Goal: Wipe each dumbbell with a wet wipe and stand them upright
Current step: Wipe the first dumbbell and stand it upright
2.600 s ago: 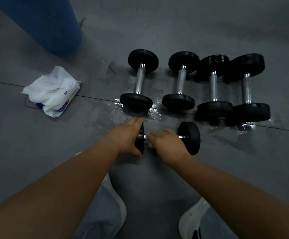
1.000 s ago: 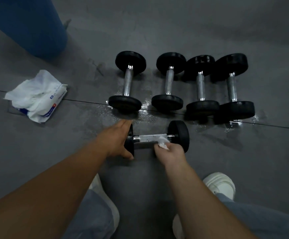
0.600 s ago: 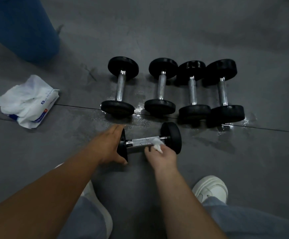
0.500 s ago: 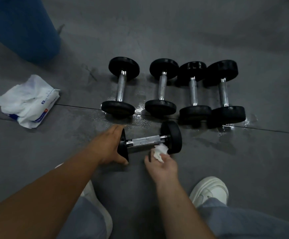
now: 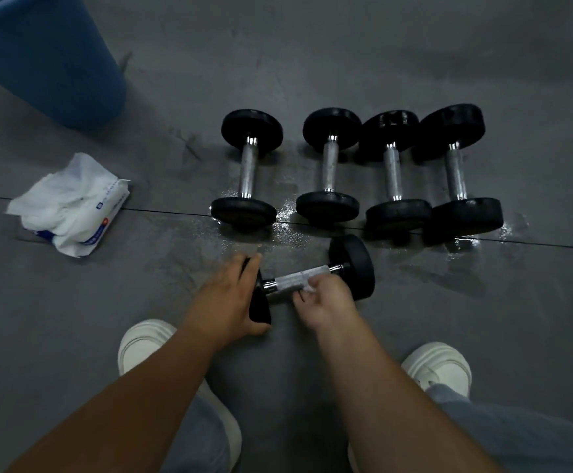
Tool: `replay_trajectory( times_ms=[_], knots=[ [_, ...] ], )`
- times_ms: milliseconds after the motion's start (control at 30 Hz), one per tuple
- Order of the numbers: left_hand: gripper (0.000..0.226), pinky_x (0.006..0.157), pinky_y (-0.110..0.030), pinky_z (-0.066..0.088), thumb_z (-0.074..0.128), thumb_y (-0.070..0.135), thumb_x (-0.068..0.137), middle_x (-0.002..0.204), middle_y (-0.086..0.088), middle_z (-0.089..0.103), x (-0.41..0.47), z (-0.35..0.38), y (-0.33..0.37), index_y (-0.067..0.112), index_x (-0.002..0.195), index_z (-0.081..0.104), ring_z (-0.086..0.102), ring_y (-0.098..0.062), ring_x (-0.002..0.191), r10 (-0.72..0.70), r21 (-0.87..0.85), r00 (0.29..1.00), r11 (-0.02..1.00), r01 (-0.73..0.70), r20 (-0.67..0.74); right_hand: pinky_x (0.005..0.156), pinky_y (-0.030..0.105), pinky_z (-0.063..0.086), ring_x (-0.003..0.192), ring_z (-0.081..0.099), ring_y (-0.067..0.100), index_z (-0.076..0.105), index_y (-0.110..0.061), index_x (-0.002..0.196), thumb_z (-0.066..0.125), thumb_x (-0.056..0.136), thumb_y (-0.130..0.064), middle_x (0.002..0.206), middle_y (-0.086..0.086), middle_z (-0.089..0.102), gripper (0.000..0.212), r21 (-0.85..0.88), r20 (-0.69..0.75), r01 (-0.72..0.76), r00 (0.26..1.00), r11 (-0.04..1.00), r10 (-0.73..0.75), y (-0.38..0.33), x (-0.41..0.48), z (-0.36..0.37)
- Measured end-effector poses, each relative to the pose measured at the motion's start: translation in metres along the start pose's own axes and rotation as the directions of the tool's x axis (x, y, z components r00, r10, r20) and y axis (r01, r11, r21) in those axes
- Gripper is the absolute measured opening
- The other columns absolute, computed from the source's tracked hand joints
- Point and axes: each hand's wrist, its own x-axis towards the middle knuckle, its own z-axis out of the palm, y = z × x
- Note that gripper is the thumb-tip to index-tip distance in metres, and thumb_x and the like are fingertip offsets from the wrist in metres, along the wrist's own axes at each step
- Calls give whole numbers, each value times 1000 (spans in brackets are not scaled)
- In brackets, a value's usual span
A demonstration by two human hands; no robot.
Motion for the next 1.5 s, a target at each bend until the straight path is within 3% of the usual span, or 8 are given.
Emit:
replay_trajectory(
  times_ms=[200,500,667,733,800,900,1067,1500],
  knots=[
    [124,79,-42,54,85,58,43,136,-20,46,-6,1,4,8,141,29,64,-38,95,6,27,999,1000,-5,-40,73,29,43,77,55,16,54,-14,91,31,93,2,93,7,58,28,-327,37,-112,991,939,131,34,-2,-4],
    [120,101,-33,39,78,61,63,154,-7,23,-1,-12,7,11,153,15,48,-27,126,1,14,1000,1000,-1,-1,80,41,50,69,54,27,53,-9,86,36,83,2,79,15,55,20,-281,37,-85,994,956,99,41,-7,-1],
    [121,98,-35,43,78,63,60,151,-6,27,4,-13,2,13,152,16,52,-28,121,3,22,1000,1000,-3,4,54,23,42,63,58,20,62,-10,83,40,92,-6,75,9,62,24,-480,35,15,999,877,2,42,-37,-9],
    [122,99,-35,42,78,62,60,152,-5,26,5,-15,0,14,153,15,50,-28,123,4,14,1000,1000,-4,-1,56,22,43,69,59,21,67,-11,84,48,90,-19,76,6,64,22,-738,168,351,923,577,-347,40,-40,-20],
    [122,100,-35,41,80,60,60,152,-5,27,5,-13,1,13,153,16,49,-28,125,8,6,1000,1000,-8,-6,71,32,43,87,56,27,68,-20,95,47,79,-22,94,5,60,26,-880,455,430,645,-201,-614,31,-20,-19],
    [124,101,-35,41,79,62,60,152,-5,26,4,-12,3,14,153,14,47,-26,127,6,8,1000,1000,-6,-1,97,43,34,113,49,24,54,-24,118,44,77,-25,118,-1,56,42,-576,758,303,546,-760,-357,21,-14,-3],
    [123,106,-36,38,79,61,61,153,-6,24,5,-11,-1,13,154,13,40,-24,134,14,12,1000,1000,-14,16,115,45,5,141,27,15,37,-25,142,27,84,-30,147,-6,40,59,-303,796,414,605,-858,11,2,-19,-16],
    [125,100,-40,47,80,65,55,147,-4,31,12,-11,-5,16,151,17,47,-25,126,16,7,999,1000,-17,46,80,36,37,99,52,29,57,-10,115,20,88,-12,109,12,60,46,-190,763,-69,617,-979,-192,-15,-26,-2]
  ],
)
